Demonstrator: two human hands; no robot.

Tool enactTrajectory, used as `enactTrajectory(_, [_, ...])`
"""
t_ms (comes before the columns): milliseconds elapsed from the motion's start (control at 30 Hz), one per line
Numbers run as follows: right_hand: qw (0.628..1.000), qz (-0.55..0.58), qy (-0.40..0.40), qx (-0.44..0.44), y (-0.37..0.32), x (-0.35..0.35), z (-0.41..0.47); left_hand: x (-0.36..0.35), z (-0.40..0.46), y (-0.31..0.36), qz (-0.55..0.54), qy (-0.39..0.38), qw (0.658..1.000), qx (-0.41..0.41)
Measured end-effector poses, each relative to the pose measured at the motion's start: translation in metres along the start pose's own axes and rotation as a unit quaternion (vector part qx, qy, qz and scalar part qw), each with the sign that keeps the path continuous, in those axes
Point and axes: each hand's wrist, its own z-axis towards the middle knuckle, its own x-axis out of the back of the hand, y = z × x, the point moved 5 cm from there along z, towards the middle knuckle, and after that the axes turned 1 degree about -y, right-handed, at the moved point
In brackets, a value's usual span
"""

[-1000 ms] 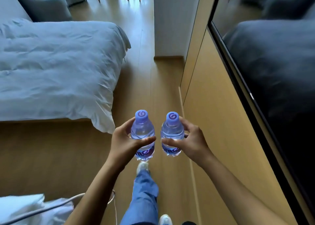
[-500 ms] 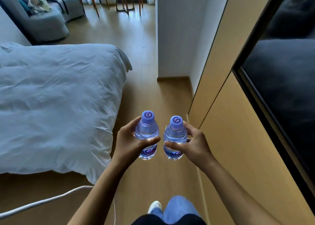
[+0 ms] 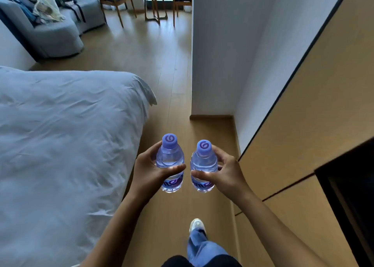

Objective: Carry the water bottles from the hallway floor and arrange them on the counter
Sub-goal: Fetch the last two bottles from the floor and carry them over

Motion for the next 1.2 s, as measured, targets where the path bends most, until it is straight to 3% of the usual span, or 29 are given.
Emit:
enactTrajectory(367, [0.999, -0.018, -0.039, 0.023, -0.023, 0.026, 0.229, 0.005, 0.211, -0.009, -0.003, 0.052, 0.998, 0.023])
enactTrajectory(1200, [0.999, 0.004, -0.033, -0.004, -0.053, -0.031, 0.823, 0.126, 0.792, -0.097, 0.055, 0.061, 0.996, 0.029])
